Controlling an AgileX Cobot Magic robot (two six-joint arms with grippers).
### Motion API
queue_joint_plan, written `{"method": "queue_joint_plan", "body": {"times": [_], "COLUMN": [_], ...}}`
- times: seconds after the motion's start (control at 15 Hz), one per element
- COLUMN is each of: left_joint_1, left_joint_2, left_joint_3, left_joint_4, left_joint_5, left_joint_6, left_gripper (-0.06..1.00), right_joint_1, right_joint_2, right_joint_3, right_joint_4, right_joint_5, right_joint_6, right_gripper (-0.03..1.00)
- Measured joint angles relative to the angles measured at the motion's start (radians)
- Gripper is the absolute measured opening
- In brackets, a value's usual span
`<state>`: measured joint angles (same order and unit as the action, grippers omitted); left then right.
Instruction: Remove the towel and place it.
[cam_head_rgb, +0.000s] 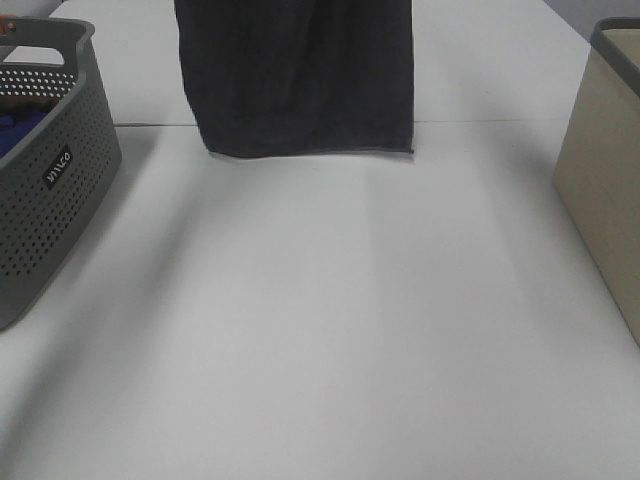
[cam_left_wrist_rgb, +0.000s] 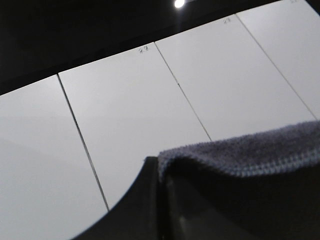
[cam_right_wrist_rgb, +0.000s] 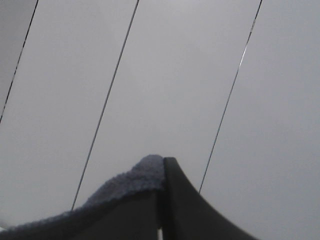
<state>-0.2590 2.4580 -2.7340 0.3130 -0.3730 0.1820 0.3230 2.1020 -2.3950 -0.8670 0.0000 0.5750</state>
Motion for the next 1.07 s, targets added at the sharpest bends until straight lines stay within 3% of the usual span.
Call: {"method": "queue_joint_plan", "body": {"times": [0.33, 0.53, 0.73, 0.8, 0.93, 1.07], "left_joint_1": [0.001, -0.023, -0.075, -0.107, -0.134, -0.138], "left_joint_2": [0.054, 0.054, 0.055, 0.049, 0.027, -0.01], "left_joint_3": [-0.074, -0.074, -0.076, -0.077, -0.077, -0.077], "left_joint_4": [-0.002, -0.002, -0.002, -0.027, -0.113, -0.206], "left_joint_5": [0.093, 0.264, 0.577, 0.829, 1.165, 1.426], "left_joint_6": [-0.018, -0.123, -0.141, -0.116, -0.028, 0.03], "left_gripper": [0.0, 0.0, 0.0, 0.0, 0.0, 0.0], "right_joint_1": [-0.015, -0.015, -0.015, -0.015, -0.015, -0.015], "right_joint_2": [0.01, 0.022, 0.021, 0.02, 0.013, -0.006], "right_joint_3": [-0.005, -0.005, -0.005, -0.004, -0.002, -0.002], "right_joint_4": [0.067, 0.214, 0.521, 0.692, 0.819, 0.877], "right_joint_5": [0.024, 0.225, 0.53, 0.683, 0.909, 1.093], "right_joint_6": [0.006, 0.002, -0.16, -0.292, -0.424, -0.497], "right_gripper": [0.01, 0.01, 0.01, 0.01, 0.01, 0.01]}}
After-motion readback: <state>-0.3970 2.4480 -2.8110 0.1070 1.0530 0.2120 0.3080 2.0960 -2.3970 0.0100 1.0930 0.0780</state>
